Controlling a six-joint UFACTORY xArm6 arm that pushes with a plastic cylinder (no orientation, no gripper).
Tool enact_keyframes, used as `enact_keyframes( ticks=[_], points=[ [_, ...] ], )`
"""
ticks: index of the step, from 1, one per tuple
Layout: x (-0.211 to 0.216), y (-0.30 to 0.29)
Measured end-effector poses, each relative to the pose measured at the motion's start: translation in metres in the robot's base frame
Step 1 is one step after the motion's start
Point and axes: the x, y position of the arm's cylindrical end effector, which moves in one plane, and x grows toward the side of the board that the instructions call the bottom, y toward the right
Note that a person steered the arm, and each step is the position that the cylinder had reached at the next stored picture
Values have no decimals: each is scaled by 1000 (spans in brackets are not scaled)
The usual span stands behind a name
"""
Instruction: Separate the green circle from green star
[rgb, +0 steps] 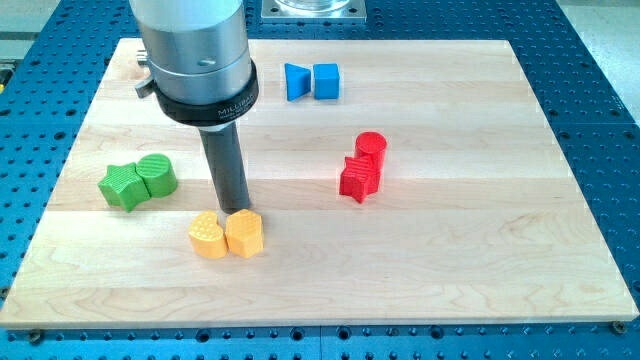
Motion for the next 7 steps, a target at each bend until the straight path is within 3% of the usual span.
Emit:
enact_keyframes(
  ticks=[1,2,4,7],
  points=[
    [0,0],
    [37,-76],
    [39,-100],
    [-37,-120]
  ],
)
